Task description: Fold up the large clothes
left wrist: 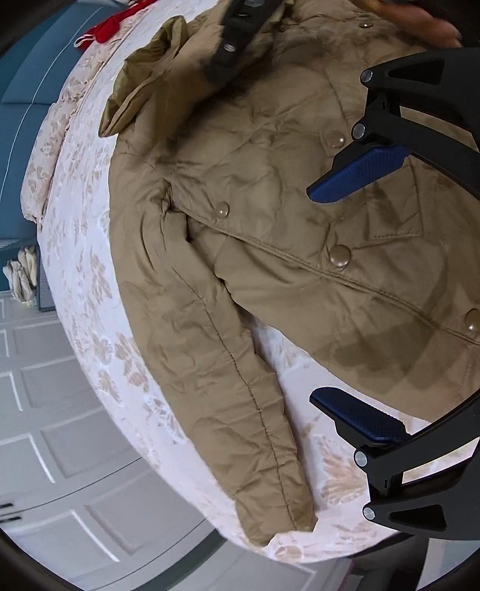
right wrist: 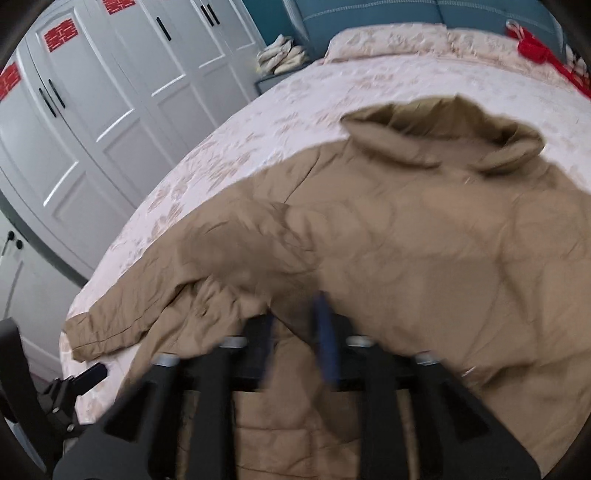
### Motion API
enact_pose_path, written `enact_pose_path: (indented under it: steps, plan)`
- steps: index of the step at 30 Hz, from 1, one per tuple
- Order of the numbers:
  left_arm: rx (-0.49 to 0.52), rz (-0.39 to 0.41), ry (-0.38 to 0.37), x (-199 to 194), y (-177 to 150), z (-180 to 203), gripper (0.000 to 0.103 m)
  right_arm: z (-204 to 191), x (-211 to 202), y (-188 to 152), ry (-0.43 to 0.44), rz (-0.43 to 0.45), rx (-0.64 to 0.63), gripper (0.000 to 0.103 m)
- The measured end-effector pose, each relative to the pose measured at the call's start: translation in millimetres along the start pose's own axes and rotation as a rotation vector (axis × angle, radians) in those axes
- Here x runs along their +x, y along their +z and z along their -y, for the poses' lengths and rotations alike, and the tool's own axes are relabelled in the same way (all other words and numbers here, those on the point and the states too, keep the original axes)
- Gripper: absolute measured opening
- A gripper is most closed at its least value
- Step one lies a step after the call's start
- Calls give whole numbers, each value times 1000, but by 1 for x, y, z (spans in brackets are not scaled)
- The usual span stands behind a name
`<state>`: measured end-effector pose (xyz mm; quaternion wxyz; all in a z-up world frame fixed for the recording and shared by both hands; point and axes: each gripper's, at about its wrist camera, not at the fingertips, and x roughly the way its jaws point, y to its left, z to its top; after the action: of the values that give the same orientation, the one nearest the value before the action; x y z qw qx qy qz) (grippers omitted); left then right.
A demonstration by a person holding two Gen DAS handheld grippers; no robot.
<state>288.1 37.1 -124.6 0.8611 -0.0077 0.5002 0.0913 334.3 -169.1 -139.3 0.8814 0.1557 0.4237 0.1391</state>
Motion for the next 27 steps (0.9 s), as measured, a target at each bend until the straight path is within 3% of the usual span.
enact_pose_path:
  steps: [5,9,11,15,17,19,21,23,24,25,27]
  plan:
    - [-153,-36,-194,1,17,-13,98,15,-29,-13,28,58,98,54]
    - [-242,-27,-308,-3,41,1,98,56,-82,-30,-55,146,209,61]
    - [-248,-60,-352,5,52,17,98,82,-101,-38,-96,178,274,66]
    - [-277,-204,-449,35,62,45,98,146,-131,-48,-166,235,436,66]
    - [-323,-232,-490,40,63,50,96,175,-137,-49,-188,255,508,66]
    - [-339,-211,-501,36,66,55,79,201,-137,-48,-192,266,576,67]
    - [-316,-190,-512,33,69,59,33,227,-129,-46,-159,280,672,67]
    - [-263,-170,-504,29,79,67,6,241,-122,-42,-131,289,725,60]
    - [-252,-156,-502,27,82,67,3,249,-117,-38,-104,298,748,57]
    - [-241,-133,-494,23,87,69,2,251,-113,-34,-86,300,756,47]
    - [-222,-81,-475,17,96,69,1,260,-109,-25,-68,303,780,13]
